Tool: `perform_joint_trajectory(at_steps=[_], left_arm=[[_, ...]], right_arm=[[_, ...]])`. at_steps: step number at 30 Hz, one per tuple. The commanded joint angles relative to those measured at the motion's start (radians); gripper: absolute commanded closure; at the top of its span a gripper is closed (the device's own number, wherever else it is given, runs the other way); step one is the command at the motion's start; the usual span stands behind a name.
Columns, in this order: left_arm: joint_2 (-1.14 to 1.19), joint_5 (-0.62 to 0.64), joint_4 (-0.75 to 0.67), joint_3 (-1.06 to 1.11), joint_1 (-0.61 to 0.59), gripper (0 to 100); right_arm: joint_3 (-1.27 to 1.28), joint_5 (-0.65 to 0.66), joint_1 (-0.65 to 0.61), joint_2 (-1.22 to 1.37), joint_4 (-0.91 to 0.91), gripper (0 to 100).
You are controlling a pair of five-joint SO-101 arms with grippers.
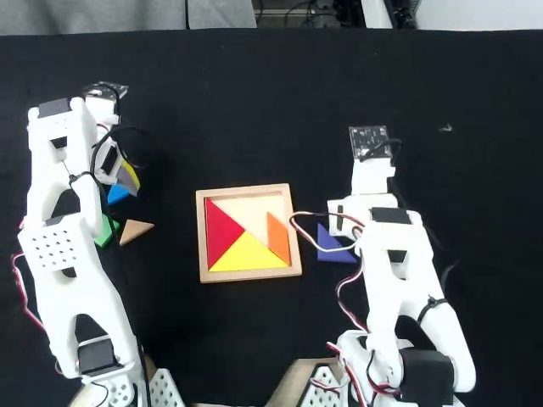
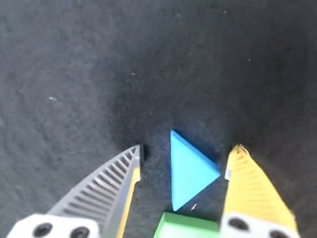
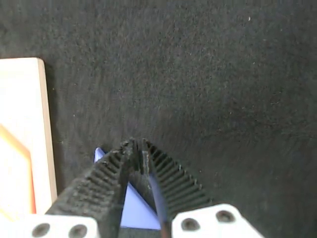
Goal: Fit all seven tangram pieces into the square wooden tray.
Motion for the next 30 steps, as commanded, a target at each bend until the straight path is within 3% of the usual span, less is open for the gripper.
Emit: perform_joint_trajectory(at_steps=[1, 6, 12, 16, 22, 30], left_arm=[[0.0, -0.063, 0.014, -0.035, -0.001, 73], [0.002, -0.061, 0.012, -0.03, -0.001, 73], [0.002, -0.061, 0.008, -0.031, -0.004, 83], [0.002, -0.058, 0.012, -0.03, -0.004, 82], [-0.009, 0.044, 0.012, -0.041, -0.001, 82], [0.0, 0.052, 0.015, -0.03, -0.013, 82]], right_arm=[[-0.007, 0.002, 0.011, -0.002, -0.021, 98.7], [-0.007, 0.002, 0.011, -0.002, -0.023, 98.7], [-0.007, 0.002, 0.011, -0.002, -0.023, 98.7], [-0.007, 0.002, 0.011, -0.002, -0.023, 98.7], [-0.007, 0.002, 0.011, -0.002, -0.023, 98.7], [-0.005, 0.002, 0.011, -0.002, -0.023, 98.7]])
